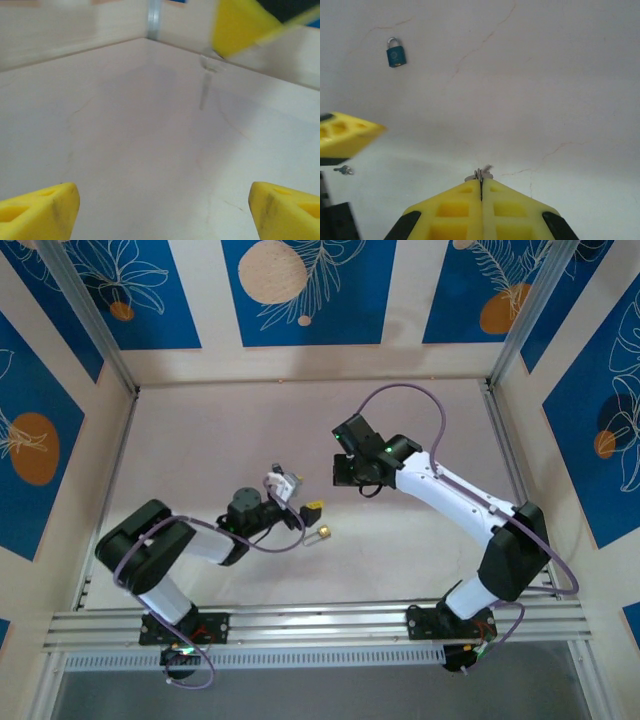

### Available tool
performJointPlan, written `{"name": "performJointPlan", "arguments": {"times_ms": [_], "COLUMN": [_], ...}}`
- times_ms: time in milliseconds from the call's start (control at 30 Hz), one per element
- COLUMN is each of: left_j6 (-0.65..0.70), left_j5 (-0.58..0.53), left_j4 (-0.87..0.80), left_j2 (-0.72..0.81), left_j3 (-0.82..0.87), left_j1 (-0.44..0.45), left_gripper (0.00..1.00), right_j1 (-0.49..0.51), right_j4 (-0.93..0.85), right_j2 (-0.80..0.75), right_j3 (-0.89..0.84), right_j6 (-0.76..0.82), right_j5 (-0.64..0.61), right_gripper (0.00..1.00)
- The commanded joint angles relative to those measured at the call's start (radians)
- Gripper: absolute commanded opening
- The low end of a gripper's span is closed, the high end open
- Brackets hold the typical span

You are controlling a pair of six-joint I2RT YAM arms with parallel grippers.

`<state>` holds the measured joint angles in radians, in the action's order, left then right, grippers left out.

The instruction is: Unlock with the key

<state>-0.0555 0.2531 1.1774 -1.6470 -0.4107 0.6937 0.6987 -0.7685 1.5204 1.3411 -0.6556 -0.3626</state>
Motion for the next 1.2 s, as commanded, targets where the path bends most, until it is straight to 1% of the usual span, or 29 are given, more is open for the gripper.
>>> {"name": "performJointPlan", "arguments": {"times_ms": [0, 167, 233, 300, 433, 500, 600, 800, 900, 1067, 1167], "left_j6": [0.140, 0.141, 0.137, 0.134, 0.100, 0.090, 0.093, 0.093, 0.069, 0.056, 0.052], "left_j5": [0.090, 0.101, 0.114, 0.136, 0.137, 0.119, 0.135, 0.109, 0.098, 0.122, 0.135], "left_j4": [0.153, 0.198, 0.208, 0.204, 0.214, 0.228, 0.229, 0.230, 0.230, 0.230, 0.230], "left_j2": [-0.057, -0.120, -0.138, -0.151, -0.176, -0.181, -0.184, -0.177, -0.172, -0.178, -0.179], "left_j3": [-0.055, -0.107, -0.129, -0.153, -0.180, -0.180, -0.180, -0.184, -0.192, -0.198, -0.197], "left_j1": [0.036, 0.047, 0.047, 0.046, 0.047, 0.047, 0.047, 0.047, 0.047, 0.046, 0.047], "left_gripper": [0.86, 0.81, 0.75, 0.66, 0.57, 0.55, 0.53, 0.48, 0.45, 0.41, 0.36], "right_j1": [-0.010, -0.011, -0.011, -0.013, -0.016, -0.018, -0.018, -0.018, -0.019, -0.025, -0.035], "right_j4": [-0.023, -0.016, -0.006, 0.009, 0.036, 0.043, 0.051, 0.063, 0.067, 0.071, 0.072], "right_j2": [-0.051, -0.090, -0.103, -0.117, -0.137, -0.143, -0.150, -0.163, -0.168, -0.175, -0.180], "right_j3": [0.039, 0.030, 0.020, 0.004, -0.023, -0.032, -0.045, -0.070, -0.081, -0.095, -0.103], "right_j6": [0.016, 0.004, -0.003, -0.013, -0.032, -0.040, -0.045, -0.055, -0.058, -0.062, -0.064], "right_j5": [0.052, 0.099, 0.126, 0.155, 0.203, 0.214, 0.226, 0.241, 0.240, 0.229, 0.225], "right_gripper": [0.07, 0.07, 0.07, 0.07, 0.07, 0.07, 0.07, 0.07, 0.07, 0.07, 0.07]}}
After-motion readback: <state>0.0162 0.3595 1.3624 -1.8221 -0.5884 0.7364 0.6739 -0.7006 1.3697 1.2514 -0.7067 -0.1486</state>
